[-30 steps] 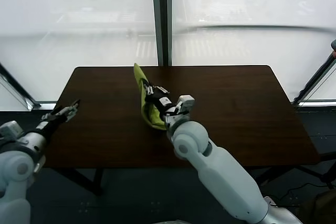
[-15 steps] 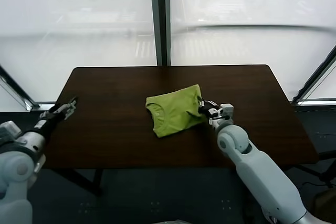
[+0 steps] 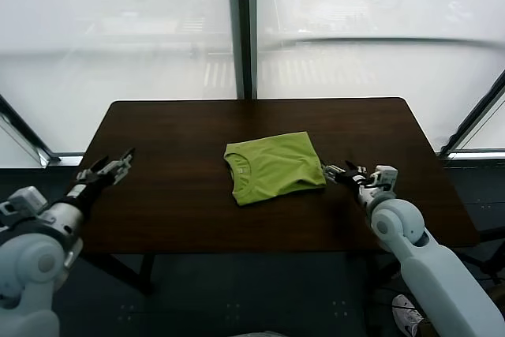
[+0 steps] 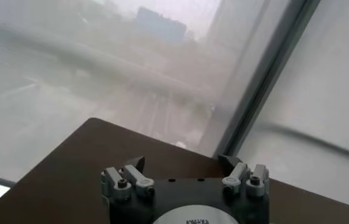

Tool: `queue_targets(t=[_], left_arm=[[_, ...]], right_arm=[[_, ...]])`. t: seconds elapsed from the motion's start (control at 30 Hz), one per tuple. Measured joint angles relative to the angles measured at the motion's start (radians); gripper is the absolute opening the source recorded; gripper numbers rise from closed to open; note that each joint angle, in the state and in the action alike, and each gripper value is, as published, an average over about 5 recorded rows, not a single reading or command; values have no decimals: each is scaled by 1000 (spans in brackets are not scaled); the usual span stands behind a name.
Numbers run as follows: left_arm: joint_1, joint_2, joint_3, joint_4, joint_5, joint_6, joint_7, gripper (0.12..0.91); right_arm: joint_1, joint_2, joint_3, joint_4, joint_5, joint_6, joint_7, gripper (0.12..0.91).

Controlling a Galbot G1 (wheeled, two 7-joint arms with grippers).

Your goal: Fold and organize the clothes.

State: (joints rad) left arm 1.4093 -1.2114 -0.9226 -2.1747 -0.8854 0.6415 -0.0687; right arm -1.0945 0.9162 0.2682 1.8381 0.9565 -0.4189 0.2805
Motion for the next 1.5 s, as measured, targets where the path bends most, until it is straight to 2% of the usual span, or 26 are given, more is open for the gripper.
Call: queue_targets(t=[0.17, 0.3, 0.4, 0.57, 0.67, 0.77, 0.97, 1.03, 1.13, 1.23, 1.5], left_arm=[[2, -16, 25, 0, 14, -4, 2, 907], [9, -20, 30, 0, 14, -6, 3, 907], [18, -22, 27, 0, 14, -9, 3, 907], [34, -27, 23, 0, 14, -15, 6, 907], [38, -29, 21, 0, 14, -16, 6, 907], [39, -29, 18, -1, 14, -17, 7, 907], [40, -27, 15, -1, 12, -18, 9, 907], [40, -28, 16, 0, 12, -18, 9, 907], [42, -28, 17, 1, 12, -18, 9, 907], [44, -29, 18, 4, 12, -18, 9, 907], [43, -29, 24, 8, 11, -19, 9, 907]], right_arm=[[-84, -27, 40, 61, -44, -5, -56, 907], [-109, -37, 41, 74, -113, -2, -82, 888], [-111, -39, 31, 76, -143, -1, -92, 774], [-102, -28, 3, 62, -164, -2, -96, 463], [-97, -19, -17, 55, -168, -5, -97, 343], [-98, -12, -34, 51, -167, -8, -98, 316], [-107, -7, -43, 45, -161, -10, -98, 311], [-111, -8, -43, 48, -159, -8, -94, 282], [-122, -16, -37, 59, -151, -7, -74, 192], [-145, -31, -22, 85, -138, -7, -44, 141], [-270, -73, 57, 187, -120, 1, 8, 140]])
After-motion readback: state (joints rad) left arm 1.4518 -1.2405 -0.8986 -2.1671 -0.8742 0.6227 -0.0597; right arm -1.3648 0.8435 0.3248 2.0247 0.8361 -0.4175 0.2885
